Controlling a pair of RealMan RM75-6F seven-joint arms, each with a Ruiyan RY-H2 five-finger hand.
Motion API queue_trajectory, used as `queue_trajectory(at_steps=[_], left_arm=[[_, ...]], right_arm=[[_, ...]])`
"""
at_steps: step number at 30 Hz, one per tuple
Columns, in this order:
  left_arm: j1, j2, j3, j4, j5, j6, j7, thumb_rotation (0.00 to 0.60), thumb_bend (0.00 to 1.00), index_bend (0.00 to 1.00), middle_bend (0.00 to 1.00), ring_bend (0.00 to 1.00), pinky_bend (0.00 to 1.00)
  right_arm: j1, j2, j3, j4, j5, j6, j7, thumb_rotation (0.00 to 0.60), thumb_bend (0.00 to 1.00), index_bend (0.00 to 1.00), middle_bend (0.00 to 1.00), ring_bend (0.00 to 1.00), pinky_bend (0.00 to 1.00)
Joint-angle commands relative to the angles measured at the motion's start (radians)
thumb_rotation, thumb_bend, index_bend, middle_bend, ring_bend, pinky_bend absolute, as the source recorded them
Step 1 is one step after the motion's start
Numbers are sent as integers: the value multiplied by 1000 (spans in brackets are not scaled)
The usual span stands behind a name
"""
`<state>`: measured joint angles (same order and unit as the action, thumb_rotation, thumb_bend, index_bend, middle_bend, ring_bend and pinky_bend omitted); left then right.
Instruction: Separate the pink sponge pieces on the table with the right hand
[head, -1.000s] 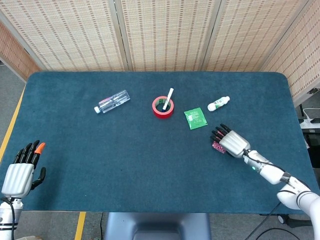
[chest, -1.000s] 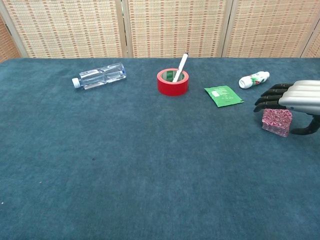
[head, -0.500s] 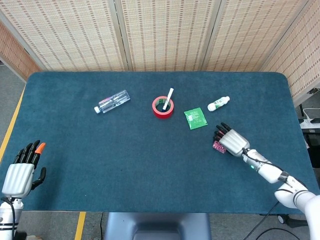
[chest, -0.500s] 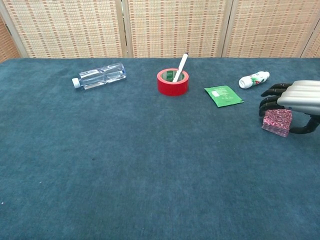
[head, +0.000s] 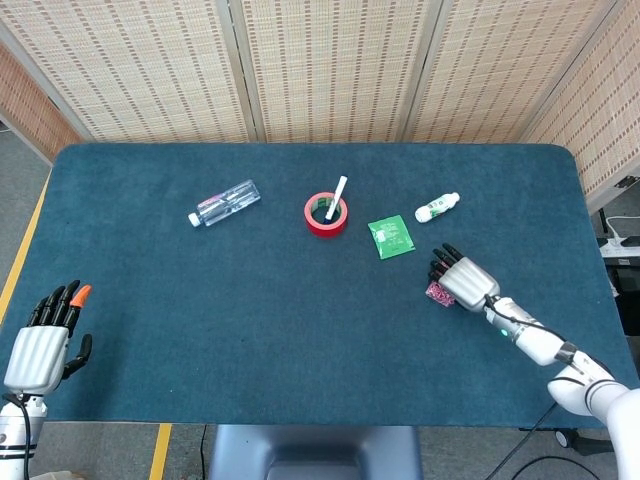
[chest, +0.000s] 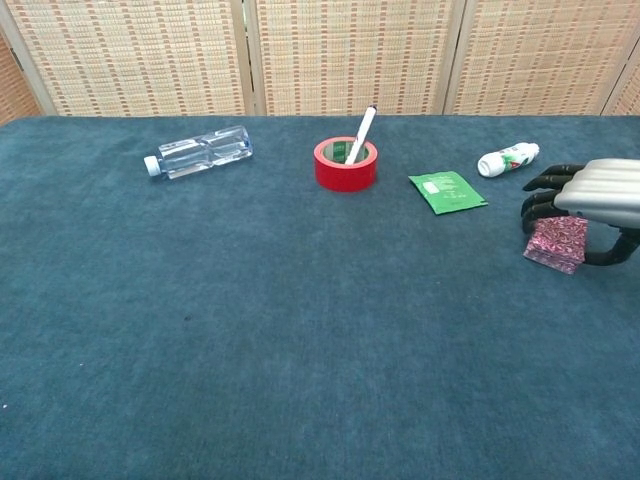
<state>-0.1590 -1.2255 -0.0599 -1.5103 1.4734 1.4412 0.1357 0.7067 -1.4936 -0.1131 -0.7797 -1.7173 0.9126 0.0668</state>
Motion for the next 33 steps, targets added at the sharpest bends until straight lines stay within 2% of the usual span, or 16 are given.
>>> queue_trajectory(at_steps=[1,21,33], left_arm=[[0,2,0,-3,0,0,1,600,523,0,0,0,142],[-1,5,1,-9,-2,0,6,600,523,0,0,0,141],[-3,4,3,-9,1,-2,7,600,522,0,0,0,142]], right_arm=[[1,1,1,-2,5,-1,-4,600,254,265,167,0,0],[4,20,3,-29,41,-28,-41,600,254,179,167,0,0],[5,9,3,-25,45,-23,-52,600,255,277,167,0,0]])
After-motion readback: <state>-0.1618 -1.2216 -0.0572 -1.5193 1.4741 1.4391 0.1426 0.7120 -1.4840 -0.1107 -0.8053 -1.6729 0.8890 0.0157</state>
